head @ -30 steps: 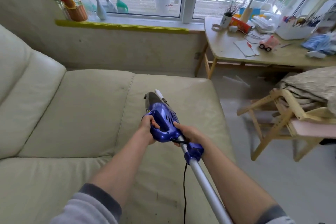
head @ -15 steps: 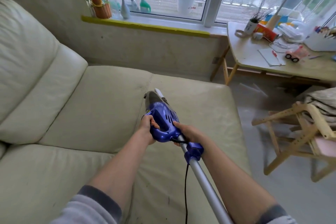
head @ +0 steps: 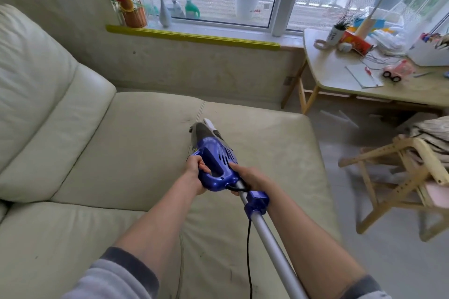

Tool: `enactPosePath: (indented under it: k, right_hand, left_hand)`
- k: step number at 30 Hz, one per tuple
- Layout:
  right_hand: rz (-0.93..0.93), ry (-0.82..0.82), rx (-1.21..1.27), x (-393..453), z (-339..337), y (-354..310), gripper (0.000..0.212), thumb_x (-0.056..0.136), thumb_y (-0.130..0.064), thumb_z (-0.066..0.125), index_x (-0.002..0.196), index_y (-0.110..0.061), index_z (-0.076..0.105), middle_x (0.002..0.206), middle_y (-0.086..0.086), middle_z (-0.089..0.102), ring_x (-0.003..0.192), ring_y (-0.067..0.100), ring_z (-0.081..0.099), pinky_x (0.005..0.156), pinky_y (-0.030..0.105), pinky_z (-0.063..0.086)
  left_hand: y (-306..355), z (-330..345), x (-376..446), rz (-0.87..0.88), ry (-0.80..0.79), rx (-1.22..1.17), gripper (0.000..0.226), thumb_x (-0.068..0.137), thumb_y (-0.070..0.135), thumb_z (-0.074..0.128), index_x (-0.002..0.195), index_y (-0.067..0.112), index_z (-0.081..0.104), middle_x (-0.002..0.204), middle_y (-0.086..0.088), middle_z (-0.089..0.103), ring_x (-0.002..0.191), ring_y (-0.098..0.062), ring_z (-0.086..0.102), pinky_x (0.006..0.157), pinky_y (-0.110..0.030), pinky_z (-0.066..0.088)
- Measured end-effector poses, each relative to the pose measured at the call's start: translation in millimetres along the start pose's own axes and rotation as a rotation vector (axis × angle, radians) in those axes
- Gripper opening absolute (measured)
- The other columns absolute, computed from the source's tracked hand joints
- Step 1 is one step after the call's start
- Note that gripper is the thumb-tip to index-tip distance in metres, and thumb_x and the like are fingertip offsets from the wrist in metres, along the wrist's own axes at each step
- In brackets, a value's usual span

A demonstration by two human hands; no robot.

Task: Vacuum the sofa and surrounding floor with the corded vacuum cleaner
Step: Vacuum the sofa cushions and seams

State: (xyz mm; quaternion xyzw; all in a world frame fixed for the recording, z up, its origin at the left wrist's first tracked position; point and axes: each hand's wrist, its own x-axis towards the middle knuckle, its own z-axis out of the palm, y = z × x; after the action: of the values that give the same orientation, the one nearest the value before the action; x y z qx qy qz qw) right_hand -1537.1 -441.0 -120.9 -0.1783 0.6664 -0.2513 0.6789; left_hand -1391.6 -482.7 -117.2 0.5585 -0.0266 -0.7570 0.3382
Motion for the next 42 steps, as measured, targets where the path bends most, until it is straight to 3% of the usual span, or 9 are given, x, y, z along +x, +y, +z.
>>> enactPosePath:
  k: [4,10,17,24,30,33,36,38,42]
  right_hand:
    - [0.014,0.021,0.040,-5.5,-17.8,2.6,0.030,0.098,-0.033,0.055,0.091,-0.003,0.051,0.048,0.006,0.062,0.037,0.016,0.059,0.036,0.022,0.048]
    - [0.015,0.114,0.115,-11.9,-58.6,19.3,0.037,0.094,-0.033,0.061,0.110,-0.001,0.051,0.064,0.011,0.063,0.041,0.019,0.062,0.038,0.024,0.048]
    - [0.012,0.163,0.254,-35.1,-99.3,41.0,0.029,0.096,-0.032,0.059,0.091,-0.004,0.053,0.056,0.009,0.063,0.039,0.017,0.060,0.038,0.024,0.049]
    - [0.027,0.112,0.290,-67.6,-142.5,62.9,0.039,0.097,-0.038,0.054,0.111,-0.001,0.055,0.078,0.015,0.063,0.059,0.023,0.060,0.047,0.028,0.053]
    - [0.022,0.169,-0.023,-130.7,-184.1,64.3,0.052,0.088,-0.049,0.063,0.114,-0.004,0.057,0.088,0.016,0.069,0.065,0.023,0.066,0.055,0.028,0.056]
    - [0.049,0.225,-0.240,-140.4,-198.9,68.4,0.035,0.079,-0.030,0.077,0.096,-0.010,0.055,0.086,0.015,0.069,0.070,0.025,0.068,0.062,0.033,0.056]
    - [0.044,0.450,-0.549,-133.3,-211.0,71.5,0.024,0.078,-0.012,0.074,0.077,-0.012,0.049,0.089,0.011,0.065,0.088,0.027,0.070,0.080,0.037,0.058]
    - [0.016,0.536,-0.577,-125.2,-226.2,74.0,0.020,0.075,-0.007,0.070,0.085,-0.011,0.052,0.093,0.010,0.064,0.090,0.026,0.067,0.084,0.038,0.057]
    - [0.001,0.562,-0.566,-109.7,-250.4,78.2,0.050,0.066,-0.006,0.069,0.112,-0.015,0.051,0.097,0.007,0.064,0.087,0.025,0.066,0.080,0.041,0.057]
  left_hand:
    - [-10.1,17.5,1.5,-0.027,-0.023,0.042,0.028,0.081,0.005,0.031,0.057,0.019,0.027,0.034,0.008,0.028,0.024,-0.004,0.026,0.032,-0.009,0.024]
    - [-39.2,51.1,4.6,-0.069,-0.069,0.102,0.027,0.081,0.005,0.033,0.058,0.018,0.028,0.035,0.007,0.030,0.024,-0.004,0.027,0.031,-0.009,0.025]
    - [-73.8,86.1,-1.5,-0.094,-0.113,0.211,0.027,0.082,0.004,0.032,0.058,0.017,0.031,0.035,0.006,0.029,0.024,-0.005,0.027,0.032,-0.008,0.025]
    - [-110.4,128.8,-4.5,-0.055,-0.134,0.316,0.027,0.082,0.003,0.033,0.059,0.016,0.032,0.034,0.006,0.030,0.024,-0.005,0.028,0.033,-0.009,0.026]
    - [-143.2,173.2,1.4,-0.003,-0.141,0.460,0.024,0.076,0.004,0.037,0.056,0.017,0.036,0.034,0.006,0.035,0.025,-0.009,0.032,0.039,-0.017,0.030]
    - [-164.5,202.6,4.7,-0.003,-0.180,0.474,0.021,0.073,0.001,0.036,0.059,0.016,0.037,0.036,0.005,0.034,0.026,-0.009,0.031,0.034,-0.012,0.028]
    - [-182.0,222.7,7.2,-0.015,-0.209,0.487,0.018,0.071,0.000,0.038,0.063,0.015,0.043,0.040,0.004,0.035,0.029,-0.010,0.031,0.034,-0.012,0.030]
    - [-194.1,237.5,10.0,-0.027,-0.236,0.518,0.018,0.072,0.000,0.037,0.063,0.015,0.041,0.040,0.004,0.034,0.029,-0.009,0.030,0.034,-0.013,0.029]
    - [-207.5,257.3,17.5,-0.037,-0.260,0.549,0.024,0.080,0.000,0.033,0.062,0.016,0.037,0.035,0.006,0.032,0.026,-0.007,0.028,0.032,-0.011,0.027]
